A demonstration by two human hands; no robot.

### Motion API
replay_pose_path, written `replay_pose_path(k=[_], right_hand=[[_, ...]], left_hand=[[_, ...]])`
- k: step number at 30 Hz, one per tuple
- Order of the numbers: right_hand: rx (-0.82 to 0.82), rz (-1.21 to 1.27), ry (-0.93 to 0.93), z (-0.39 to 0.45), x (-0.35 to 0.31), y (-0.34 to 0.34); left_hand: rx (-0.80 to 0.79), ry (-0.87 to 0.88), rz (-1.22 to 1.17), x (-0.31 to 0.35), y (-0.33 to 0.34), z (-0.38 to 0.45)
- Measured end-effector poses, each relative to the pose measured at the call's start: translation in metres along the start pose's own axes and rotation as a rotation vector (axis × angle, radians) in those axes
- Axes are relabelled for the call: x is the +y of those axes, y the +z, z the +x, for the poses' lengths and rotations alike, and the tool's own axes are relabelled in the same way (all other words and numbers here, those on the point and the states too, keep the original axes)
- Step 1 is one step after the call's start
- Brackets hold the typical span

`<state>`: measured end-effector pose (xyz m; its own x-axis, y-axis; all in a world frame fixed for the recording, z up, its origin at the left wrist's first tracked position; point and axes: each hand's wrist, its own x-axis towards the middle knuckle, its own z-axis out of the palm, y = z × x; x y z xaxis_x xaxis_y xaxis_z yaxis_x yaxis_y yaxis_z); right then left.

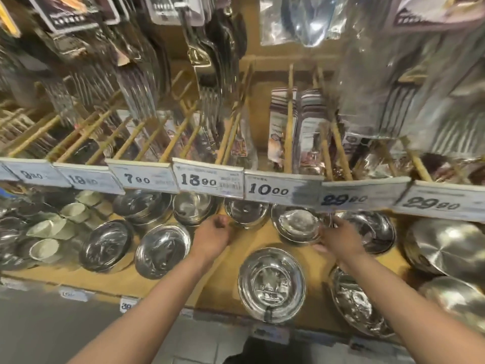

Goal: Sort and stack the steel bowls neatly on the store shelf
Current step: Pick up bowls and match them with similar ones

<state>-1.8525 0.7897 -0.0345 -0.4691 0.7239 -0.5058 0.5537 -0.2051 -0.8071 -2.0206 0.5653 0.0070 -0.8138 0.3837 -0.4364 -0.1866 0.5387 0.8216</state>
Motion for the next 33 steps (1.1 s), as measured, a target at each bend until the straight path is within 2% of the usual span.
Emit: replay_pose_path(k=[6, 11, 15, 22, 28, 33], right_hand=[[0.016, 0.154, 0.08, -0.029, 0.011, -0.036], [0.088, 0.067, 0.019, -0.059, 0.019, -0.077], [0.019, 0.054, 0.048, -0.073, 0.034, -0.114], [0.026, -0.111, -0.014, -0.085, 0.059, -0.149], [0.069, -0.52, -0.179, -0.092, 0.066, -0.147], [0.049, -0.591, -0.203, -0.095, 0.065, -0.143]], left_hand=[[-0.109, 0.069, 0.053, 0.019, 0.036, -0.007], [-0.249, 0.188, 0.161, 0.041, 0.081, -0.038], [-0.353, 0.176, 0.229, 0.048, 0.119, -0.073], [-0.359, 0.179, 0.353, 0.025, 0.165, -0.106], [-0.222, 0.095, 0.329, 0.007, 0.182, -0.117], [-0.18, 0.118, 0.333, 0.003, 0.185, -0.12]])
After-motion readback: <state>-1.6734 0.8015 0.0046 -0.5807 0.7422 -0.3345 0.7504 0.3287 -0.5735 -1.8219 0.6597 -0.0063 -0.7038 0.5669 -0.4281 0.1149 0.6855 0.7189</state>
